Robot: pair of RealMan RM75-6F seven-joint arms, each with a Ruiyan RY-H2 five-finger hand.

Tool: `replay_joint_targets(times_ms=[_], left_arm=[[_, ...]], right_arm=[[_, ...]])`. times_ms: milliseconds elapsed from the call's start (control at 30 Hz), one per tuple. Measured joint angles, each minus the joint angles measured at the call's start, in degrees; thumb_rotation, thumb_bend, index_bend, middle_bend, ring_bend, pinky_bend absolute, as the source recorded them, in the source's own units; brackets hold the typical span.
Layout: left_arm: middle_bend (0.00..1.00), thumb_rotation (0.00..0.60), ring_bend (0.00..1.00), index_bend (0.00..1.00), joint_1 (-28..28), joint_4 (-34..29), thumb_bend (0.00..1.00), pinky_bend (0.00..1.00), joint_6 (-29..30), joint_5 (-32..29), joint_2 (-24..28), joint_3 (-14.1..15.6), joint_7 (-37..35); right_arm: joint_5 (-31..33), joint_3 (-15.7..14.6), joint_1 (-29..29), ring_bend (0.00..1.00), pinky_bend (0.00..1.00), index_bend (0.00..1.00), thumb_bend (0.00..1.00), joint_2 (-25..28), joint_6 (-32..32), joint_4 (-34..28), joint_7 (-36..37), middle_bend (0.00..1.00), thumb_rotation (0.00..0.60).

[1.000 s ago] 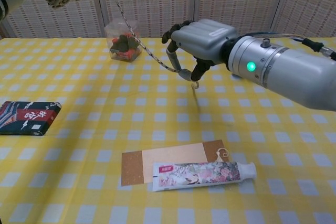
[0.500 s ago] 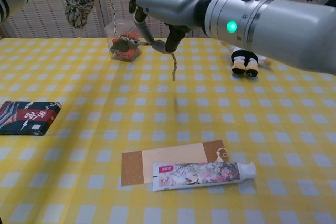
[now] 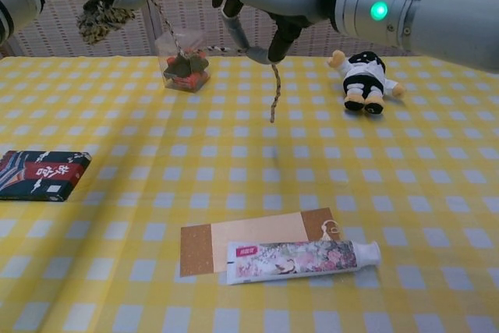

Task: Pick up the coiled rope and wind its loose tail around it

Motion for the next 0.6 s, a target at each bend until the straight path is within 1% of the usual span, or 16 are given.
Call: replay_joint_targets(times_ms=[167, 433, 600], left_arm=[[0.61, 0.598, 0.42, 0.75, -0.24, 0.67, 0.25, 0.0, -0.1, 0.24, 0.08, 0.54, 1.01], [0.61, 0.599, 0.42, 0.76, -1.2, 2.27, 0.25, 0.0, -0.5, -0.52, -0.06, 1.41, 4.46], [0.61, 0.599, 0.42, 0.76, -1.76, 2.88, 0.25, 0.0, -0.7, -1.25, -0.22, 1.93, 6.51]], right_arm=[[-1.84, 0.07, -0.07, 0.0, 0.0, 0.63, 0.44, 2.21, -1.72, -0.74, 3.61, 0.13, 0.6], [-7.13, 1.26, 0.86, 0.0, 0.0, 0.63, 0.56, 7.3, -4.93, -3.53, 9.88, 0.13, 0.6], [-8.26, 1.88, 1.57, 0.0, 0.0, 0.63, 0.57, 8.8, -6.03, -4.85, 12.22, 0.13, 0.6]])
